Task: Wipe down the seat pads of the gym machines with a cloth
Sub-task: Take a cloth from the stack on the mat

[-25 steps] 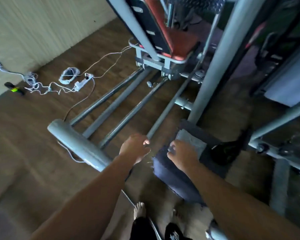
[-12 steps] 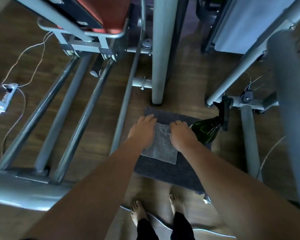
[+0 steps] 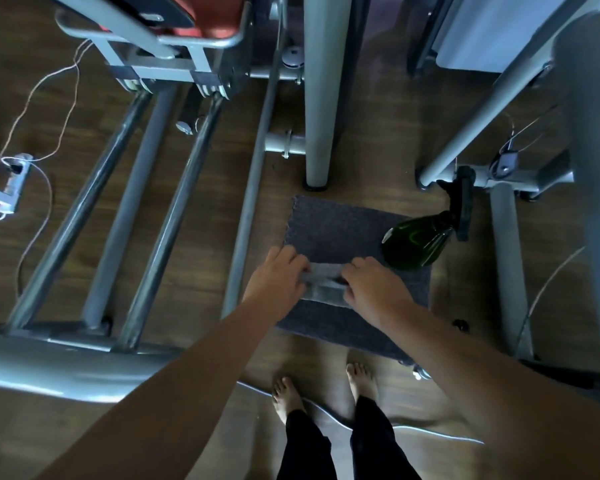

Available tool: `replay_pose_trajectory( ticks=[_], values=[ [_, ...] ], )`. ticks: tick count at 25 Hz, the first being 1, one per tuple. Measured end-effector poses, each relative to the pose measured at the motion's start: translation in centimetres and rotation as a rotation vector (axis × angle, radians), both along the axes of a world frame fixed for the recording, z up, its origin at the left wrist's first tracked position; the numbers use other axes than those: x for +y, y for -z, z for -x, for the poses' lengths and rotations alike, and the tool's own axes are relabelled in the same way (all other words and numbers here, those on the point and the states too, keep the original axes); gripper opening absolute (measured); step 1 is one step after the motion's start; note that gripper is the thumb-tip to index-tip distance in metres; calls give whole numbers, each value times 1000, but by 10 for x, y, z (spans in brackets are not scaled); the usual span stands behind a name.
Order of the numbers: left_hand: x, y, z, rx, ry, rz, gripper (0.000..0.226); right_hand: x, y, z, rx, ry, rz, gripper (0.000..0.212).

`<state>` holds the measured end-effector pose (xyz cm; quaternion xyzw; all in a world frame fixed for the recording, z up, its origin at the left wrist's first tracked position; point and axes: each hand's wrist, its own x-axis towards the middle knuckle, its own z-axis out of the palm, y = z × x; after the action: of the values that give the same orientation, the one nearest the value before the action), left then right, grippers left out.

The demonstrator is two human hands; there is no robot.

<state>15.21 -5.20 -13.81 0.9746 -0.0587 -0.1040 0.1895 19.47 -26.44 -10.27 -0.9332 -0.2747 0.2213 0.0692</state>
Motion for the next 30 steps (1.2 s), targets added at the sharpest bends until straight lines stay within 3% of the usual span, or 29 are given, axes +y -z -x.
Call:
replay_pose_trajectory(
  ticks=[3, 6, 8, 11, 14, 17, 22, 27, 30],
  values=[
    [8, 3, 49, 45, 123, -41, 32, -5, -6, 35, 167, -62, -2, 13],
    [11, -5, 38, 35, -9, 21, 32, 6, -4, 18, 132, -11, -78, 15],
    [9, -11, 11, 30, -51, 0, 34, 17, 5, -3, 70, 38, -69, 27],
    [0, -7, -21, 192, 70, -164, 51, 34, 19, -23, 150, 35, 47, 52],
    [-5, 1, -25, 247, 118, -191, 37, 44, 27, -26, 212, 14, 104, 33],
    [-7, -4, -16, 231, -29, -8, 26, 42, 23, -22, 283, 122, 57, 21],
    [-18, -52, 15, 113, -537, 365, 23, 41, -11, -16, 491, 503, -268, 23],
    [-27, -118, 40, -31, -794, 468, 17, 82, -76, -13, 817, 772, -658, 18],
    [-25, -151, 56, -107, -861, 453, 27, 116, -112, -9, 792, 687, -737, 24]
  ],
)
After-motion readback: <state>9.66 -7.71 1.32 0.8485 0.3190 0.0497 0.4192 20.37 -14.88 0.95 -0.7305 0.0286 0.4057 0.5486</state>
